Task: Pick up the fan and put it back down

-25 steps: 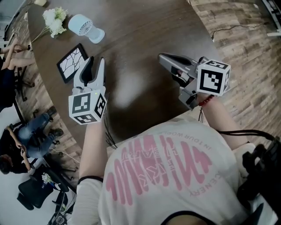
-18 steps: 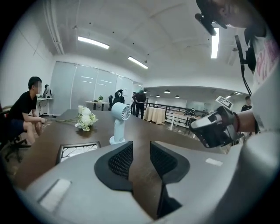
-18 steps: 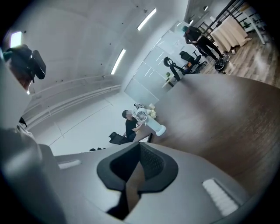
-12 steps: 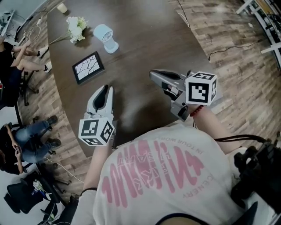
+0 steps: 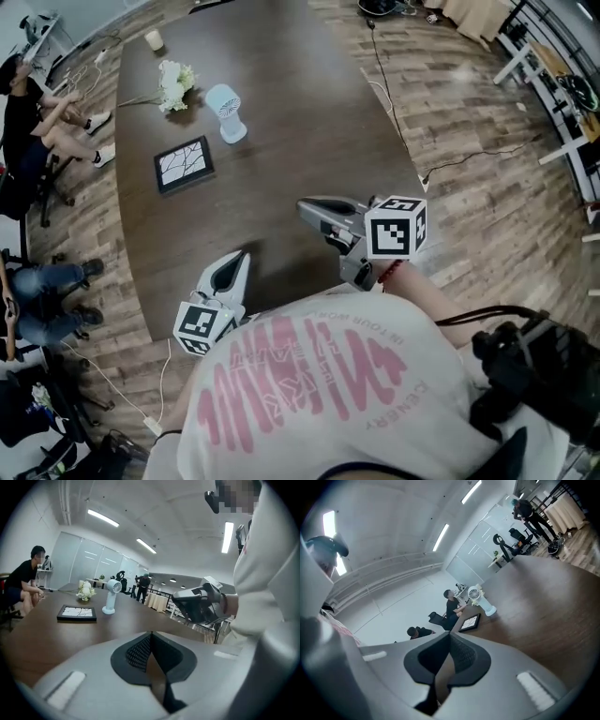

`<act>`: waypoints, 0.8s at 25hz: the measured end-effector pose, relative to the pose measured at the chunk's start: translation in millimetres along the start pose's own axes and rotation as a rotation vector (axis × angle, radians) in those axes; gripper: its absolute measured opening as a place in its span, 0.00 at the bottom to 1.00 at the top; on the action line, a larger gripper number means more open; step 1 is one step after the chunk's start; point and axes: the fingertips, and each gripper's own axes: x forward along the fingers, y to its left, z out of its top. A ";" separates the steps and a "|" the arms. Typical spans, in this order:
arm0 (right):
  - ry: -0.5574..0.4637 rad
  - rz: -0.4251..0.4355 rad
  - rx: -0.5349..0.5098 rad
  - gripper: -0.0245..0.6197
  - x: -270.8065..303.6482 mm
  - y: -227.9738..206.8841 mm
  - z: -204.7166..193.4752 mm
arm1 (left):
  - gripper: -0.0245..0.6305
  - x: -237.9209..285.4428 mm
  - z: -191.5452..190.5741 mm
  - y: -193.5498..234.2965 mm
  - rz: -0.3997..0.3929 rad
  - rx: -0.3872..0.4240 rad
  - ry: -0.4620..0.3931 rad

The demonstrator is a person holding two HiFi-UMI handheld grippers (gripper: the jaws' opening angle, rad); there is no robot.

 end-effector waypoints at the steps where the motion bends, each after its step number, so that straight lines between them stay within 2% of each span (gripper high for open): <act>1: 0.004 -0.001 0.010 0.05 -6.5 -3.1 -3.1 | 0.06 -1.1 -5.8 -4.5 0.018 -0.020 0.008; 4: 0.005 -0.008 0.065 0.04 -32.7 -13.5 -10.3 | 0.06 1.3 -13.9 -25.4 0.059 -0.073 0.005; 10: 0.010 -0.005 0.134 0.04 -86.2 -30.4 -30.0 | 0.06 14.1 -16.4 -81.8 0.063 -0.074 -0.025; 17: 0.061 -0.048 0.028 0.04 -125.7 -44.7 -47.0 | 0.06 11.4 -34.6 -117.0 0.104 -0.101 -0.024; 20: 0.076 -0.035 -0.001 0.04 -140.4 -42.2 -51.8 | 0.06 9.3 -38.3 -133.2 0.123 -0.098 -0.033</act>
